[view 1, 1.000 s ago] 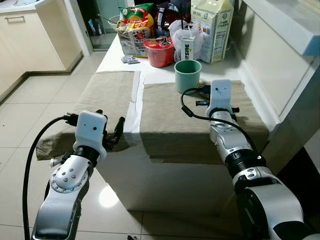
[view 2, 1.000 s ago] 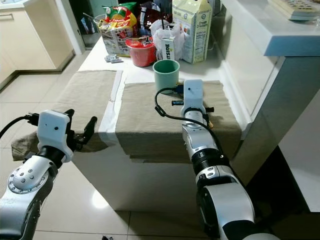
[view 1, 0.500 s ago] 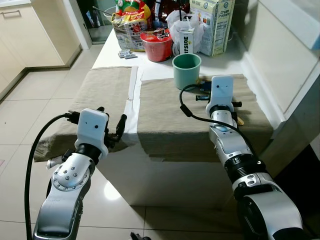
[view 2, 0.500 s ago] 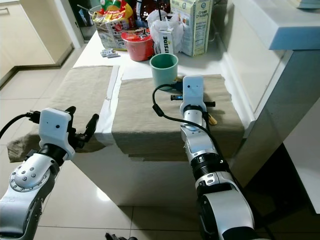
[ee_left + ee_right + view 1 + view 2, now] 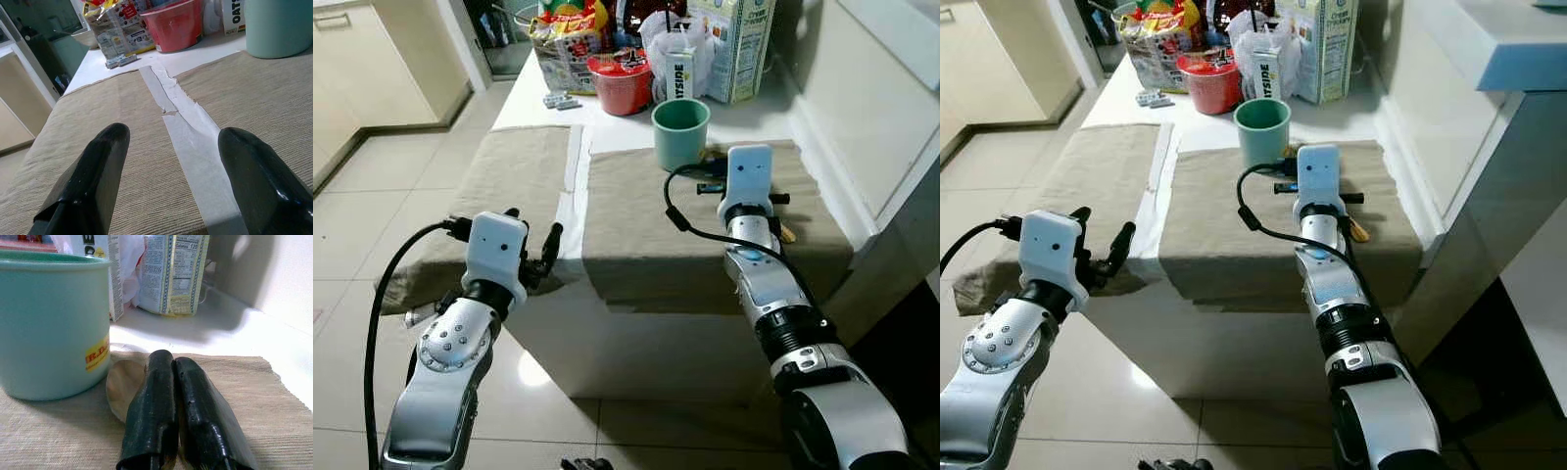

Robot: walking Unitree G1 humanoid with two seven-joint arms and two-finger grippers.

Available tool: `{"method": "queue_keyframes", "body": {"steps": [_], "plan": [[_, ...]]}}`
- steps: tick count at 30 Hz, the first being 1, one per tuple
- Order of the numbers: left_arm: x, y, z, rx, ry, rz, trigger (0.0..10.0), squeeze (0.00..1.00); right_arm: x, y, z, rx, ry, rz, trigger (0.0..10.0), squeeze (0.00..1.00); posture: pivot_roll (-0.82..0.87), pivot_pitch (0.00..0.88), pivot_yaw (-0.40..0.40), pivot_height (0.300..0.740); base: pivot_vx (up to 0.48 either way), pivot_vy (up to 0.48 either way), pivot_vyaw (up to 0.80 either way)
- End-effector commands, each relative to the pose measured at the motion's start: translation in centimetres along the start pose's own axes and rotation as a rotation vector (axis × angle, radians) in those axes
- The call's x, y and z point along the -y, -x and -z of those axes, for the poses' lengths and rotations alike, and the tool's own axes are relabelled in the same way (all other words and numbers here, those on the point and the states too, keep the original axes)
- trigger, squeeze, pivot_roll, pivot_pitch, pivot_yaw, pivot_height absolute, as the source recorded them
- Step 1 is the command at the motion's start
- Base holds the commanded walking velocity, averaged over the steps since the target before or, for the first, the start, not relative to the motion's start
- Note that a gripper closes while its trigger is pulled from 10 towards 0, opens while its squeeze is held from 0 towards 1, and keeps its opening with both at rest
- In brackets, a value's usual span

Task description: Setting the table

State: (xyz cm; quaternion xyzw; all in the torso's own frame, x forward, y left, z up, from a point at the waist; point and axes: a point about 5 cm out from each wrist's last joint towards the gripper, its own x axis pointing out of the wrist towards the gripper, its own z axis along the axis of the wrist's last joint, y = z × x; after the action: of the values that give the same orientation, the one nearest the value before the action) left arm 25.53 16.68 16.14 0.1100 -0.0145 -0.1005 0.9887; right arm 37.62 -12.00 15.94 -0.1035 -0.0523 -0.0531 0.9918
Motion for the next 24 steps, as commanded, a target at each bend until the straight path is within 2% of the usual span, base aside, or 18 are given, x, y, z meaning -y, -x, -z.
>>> {"method": "queue_keyframes", "body": {"steps": [1,4,6,11,14,16,19,24], "plan": [[-0.1,-0.1,0.0,0.002,-0.008,-0.005,10.0,0.0,-0.7,0.2,0.2,-0.029,0.012,-0.039,10.0,1.0,-0.05,0.033,0.138,0.74,0.0,0.0,0.0],[0.0,-0.2,0.0,0.004,-0.007,-0.006,10.0,0.0,-0.3,-0.1,0.1,-0.043,0.058,-0.058,10.0,1.0,-0.06,0.029,0.134,0.74,0.0,0.0,0.0],[0.0,-0.2,0.1,0.004,-0.007,-0.007,10.0,0.0,0.7,-0.7,-0.4,-0.039,0.09,-0.047,10.0,1.0,-0.06,0.026,0.13,0.74,0.0,0.0,0.0],[0.1,-0.2,0.1,0.007,-0.004,-0.009,10.0,0.0,2.0,-1.4,-1.5,0.005,0.1,-0.019,10.0,1.0,-0.06,0.023,0.125,0.74,0.0,0.0,0.0],[0.2,-0.3,0.1,0.008,-0.003,-0.009,10.0,0.0,1.7,-1.3,-1.4,0.011,0.1,-0.031,10.0,1.0,-0.06,0.022,0.122,0.74,0.0,0.0,0.0],[0.3,-0.3,0.1,0.009,-0.002,-0.01,10.0,0.0,0.6,-0.6,-0.9,0.02,0.09,-0.075,10.0,1.0,-0.06,0.021,0.121,0.74,0.0,0.0,0.0],[0.3,-0.4,0.1,0.009,0.001,-0.011,10.0,0.0,-0.2,0.0,-0.5,0.022,0.098,-0.102,10.0,1.0,-0.06,0.023,0.118,0.74,0.0,0.0,0.0],[0.5,-0.4,0.2,0.009,0.005,-0.012,10.0,0.0,-0.8,0.4,-0.6,0.049,0.123,-0.135,10.0,1.0,-0.06,0.023,0.116,0.74,0.0,0.0,0.0]]}}
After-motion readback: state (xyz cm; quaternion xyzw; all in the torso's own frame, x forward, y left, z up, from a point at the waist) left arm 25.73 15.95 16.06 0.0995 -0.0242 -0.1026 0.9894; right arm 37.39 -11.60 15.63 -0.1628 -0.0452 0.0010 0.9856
